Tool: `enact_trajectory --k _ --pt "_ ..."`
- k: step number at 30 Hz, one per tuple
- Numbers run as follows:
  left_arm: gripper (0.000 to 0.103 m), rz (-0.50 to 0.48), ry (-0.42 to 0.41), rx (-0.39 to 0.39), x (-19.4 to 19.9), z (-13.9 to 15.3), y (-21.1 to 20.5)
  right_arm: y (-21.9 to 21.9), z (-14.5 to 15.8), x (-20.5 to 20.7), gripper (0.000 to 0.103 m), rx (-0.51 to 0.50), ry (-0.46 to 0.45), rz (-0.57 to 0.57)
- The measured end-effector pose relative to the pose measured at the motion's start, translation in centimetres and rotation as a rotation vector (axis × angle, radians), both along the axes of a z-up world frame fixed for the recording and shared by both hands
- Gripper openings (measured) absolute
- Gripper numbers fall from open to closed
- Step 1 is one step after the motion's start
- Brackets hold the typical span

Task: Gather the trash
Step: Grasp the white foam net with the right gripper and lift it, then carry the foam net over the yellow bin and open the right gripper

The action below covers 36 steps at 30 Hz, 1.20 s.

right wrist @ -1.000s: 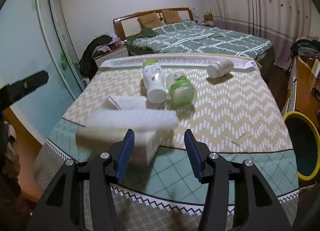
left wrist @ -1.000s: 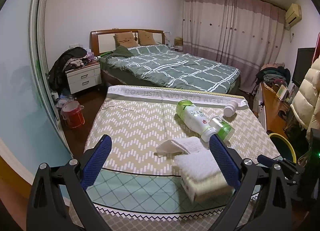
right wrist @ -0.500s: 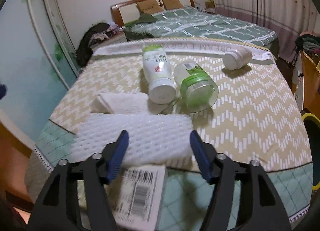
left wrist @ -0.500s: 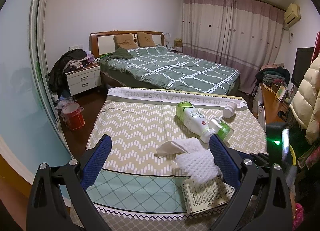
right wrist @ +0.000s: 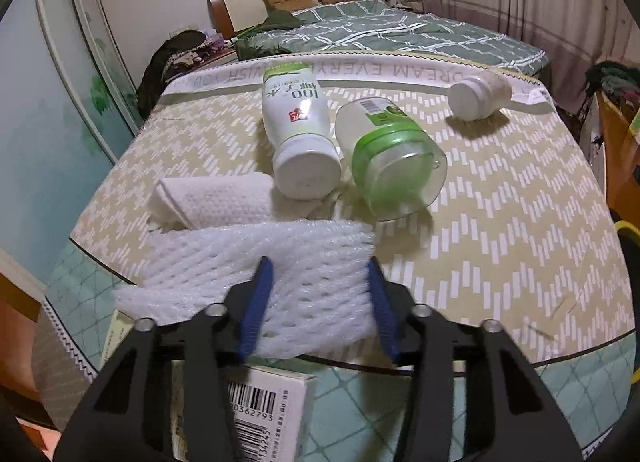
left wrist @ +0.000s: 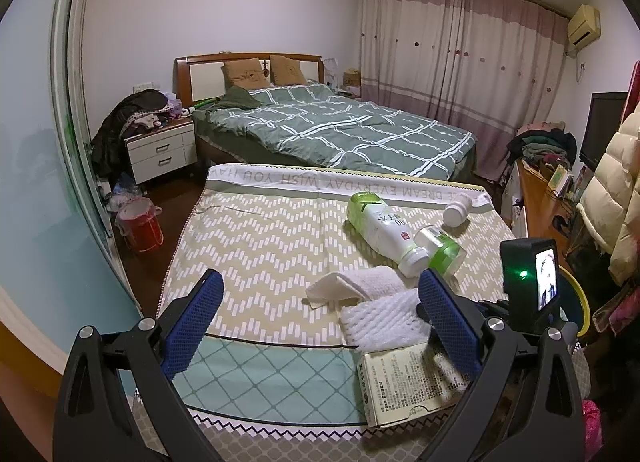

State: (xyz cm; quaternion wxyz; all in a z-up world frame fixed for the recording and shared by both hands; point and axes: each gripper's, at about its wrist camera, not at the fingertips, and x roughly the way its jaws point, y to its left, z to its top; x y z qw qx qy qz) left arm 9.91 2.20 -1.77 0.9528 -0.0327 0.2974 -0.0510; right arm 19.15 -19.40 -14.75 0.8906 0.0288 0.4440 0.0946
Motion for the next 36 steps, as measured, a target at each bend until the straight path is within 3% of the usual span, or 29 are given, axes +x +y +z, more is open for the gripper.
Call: enact_trajectory --k 3,8,21,36 --pt "0.096 -0.002 -0.002 -0.001 0.0 0.0 -0.1 -0.6 0.5 -0.3 0.024 0.024 -0.013 -0.009" --pt "0.096 -0.013 -0.003 0.002 0.1 -0.4 -0.5 -2.1 2.5 -1.6 0.013 0.077 -0.058 -0.024" --pt "0.096 -0.097 0.034 0.012 0.3 -2.1 -3.6 -8.4 6.2 -4.7 0.013 0.155 -0.174 -0.138" --pt "0.096 -0.243 0.15 0.063 -0.9 -7.8 -8.4 -22.2 8.6 -7.7 0.013 0.092 -0.28 -0.467"
